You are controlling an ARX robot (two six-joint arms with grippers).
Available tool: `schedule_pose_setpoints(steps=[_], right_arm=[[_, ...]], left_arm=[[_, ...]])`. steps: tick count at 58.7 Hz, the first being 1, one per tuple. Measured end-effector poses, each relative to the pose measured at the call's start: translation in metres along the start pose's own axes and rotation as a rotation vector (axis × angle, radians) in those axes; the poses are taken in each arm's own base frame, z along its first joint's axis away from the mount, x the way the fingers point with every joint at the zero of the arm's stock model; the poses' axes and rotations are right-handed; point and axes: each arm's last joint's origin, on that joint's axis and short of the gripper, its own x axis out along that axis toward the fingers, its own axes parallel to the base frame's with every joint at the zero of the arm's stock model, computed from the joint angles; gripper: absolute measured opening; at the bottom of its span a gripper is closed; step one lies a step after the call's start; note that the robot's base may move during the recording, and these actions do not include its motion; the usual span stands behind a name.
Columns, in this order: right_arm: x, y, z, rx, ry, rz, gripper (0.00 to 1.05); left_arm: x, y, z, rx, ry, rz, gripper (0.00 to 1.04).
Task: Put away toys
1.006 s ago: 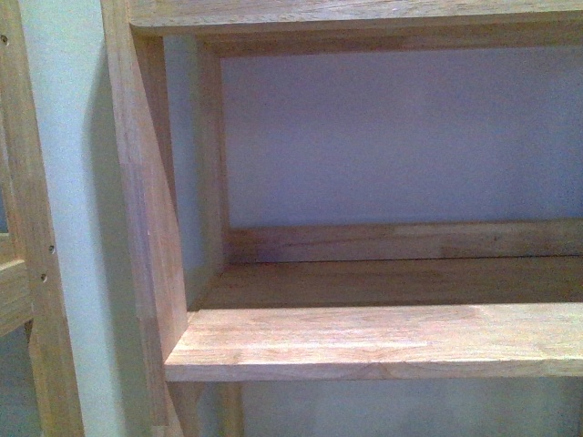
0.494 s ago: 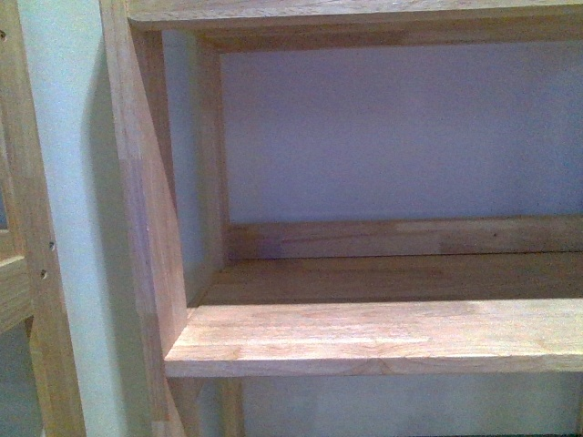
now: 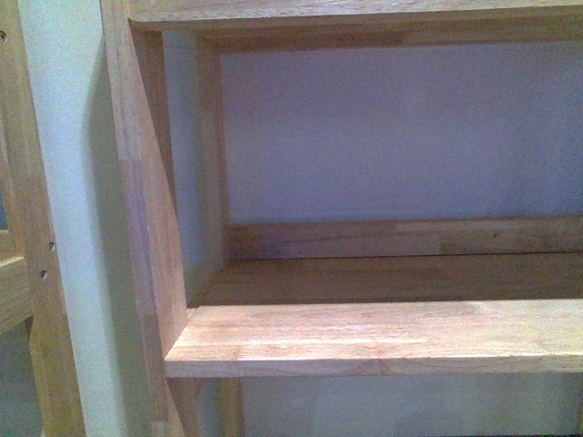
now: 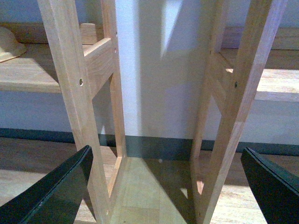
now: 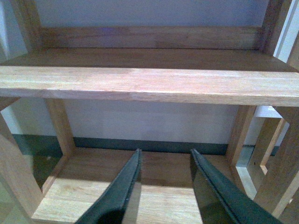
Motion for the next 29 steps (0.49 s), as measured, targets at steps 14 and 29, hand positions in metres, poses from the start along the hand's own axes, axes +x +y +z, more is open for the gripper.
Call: schedule_pose_setpoints(steps=[14, 29], right_arm=[[0.0, 0.0, 0.0, 0.0, 0.0, 0.0, 0.83], [0.0, 0.0, 0.0, 0.0, 0.0, 0.0, 0.98]], left_arm=[[0.0, 0.0, 0.0, 0.0, 0.0, 0.0, 0.98], [0.0, 0.0, 0.0, 0.0, 0.0, 0.0, 0.98]])
